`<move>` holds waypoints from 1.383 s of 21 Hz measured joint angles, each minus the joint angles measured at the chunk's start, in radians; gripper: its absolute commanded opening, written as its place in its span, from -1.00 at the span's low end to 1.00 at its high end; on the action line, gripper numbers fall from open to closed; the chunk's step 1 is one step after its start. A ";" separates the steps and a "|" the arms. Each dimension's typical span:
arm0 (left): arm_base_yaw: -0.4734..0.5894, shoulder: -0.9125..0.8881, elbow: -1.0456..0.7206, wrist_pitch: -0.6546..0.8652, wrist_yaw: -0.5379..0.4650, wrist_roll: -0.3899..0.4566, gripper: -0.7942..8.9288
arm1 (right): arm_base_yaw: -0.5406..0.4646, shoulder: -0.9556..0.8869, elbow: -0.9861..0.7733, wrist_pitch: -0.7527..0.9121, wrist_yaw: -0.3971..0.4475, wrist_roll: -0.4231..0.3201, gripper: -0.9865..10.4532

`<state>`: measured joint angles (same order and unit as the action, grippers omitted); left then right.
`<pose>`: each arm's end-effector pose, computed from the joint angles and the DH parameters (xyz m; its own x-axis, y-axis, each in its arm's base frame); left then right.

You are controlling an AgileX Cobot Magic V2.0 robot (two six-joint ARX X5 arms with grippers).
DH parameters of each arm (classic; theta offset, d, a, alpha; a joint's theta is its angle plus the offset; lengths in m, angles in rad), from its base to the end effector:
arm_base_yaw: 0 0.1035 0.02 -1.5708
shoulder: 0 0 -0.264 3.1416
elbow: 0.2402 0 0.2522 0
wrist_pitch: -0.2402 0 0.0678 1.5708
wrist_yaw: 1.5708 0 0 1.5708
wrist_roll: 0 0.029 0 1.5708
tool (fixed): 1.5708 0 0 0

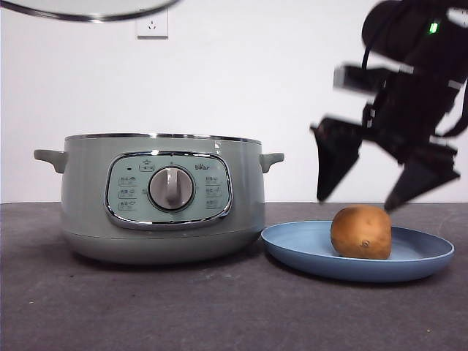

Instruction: Take the potato out from the steamer,put the potato on the plate,close the lid

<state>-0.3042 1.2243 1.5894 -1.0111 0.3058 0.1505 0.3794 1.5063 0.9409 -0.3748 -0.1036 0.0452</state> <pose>0.2015 -0.0724 0.4379 0.6363 -0.5153 -0.5741 0.5953 0.8013 -0.0595 0.2766 0.1135 0.2083 0.5065 0.3133 -0.8033 -0.3907 0.9139 0.1101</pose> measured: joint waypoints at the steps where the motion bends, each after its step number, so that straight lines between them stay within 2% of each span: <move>1: -0.007 0.016 0.000 0.015 0.000 0.001 -0.85 | 0.000 -0.024 0.002 -0.003 0.000 0.000 0.29; 6: -0.056 0.164 0.000 0.109 -0.003 0.033 -0.85 | 0.000 -0.283 0.009 -0.055 0.002 0.026 0.28; 11: -0.068 0.287 0.000 0.161 -0.009 0.051 -0.85 | 0.000 -0.579 0.022 -0.063 0.002 0.041 0.27; 14: -0.069 0.341 0.000 0.191 -0.028 0.052 -0.85 | 0.000 -0.695 0.066 -0.098 0.002 0.045 0.27; 21: -0.069 0.436 0.000 0.235 -0.035 0.053 -0.85 | 0.000 -0.764 0.183 -0.172 0.002 0.045 0.27; 29: -0.079 0.483 0.000 0.262 -0.053 0.064 -0.85 | 0.000 -0.761 0.192 -0.201 0.002 0.045 0.27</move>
<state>-0.3832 1.7077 1.5898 -0.7490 0.2527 0.2150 0.3794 0.7456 1.1332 -0.5758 -0.1017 0.0902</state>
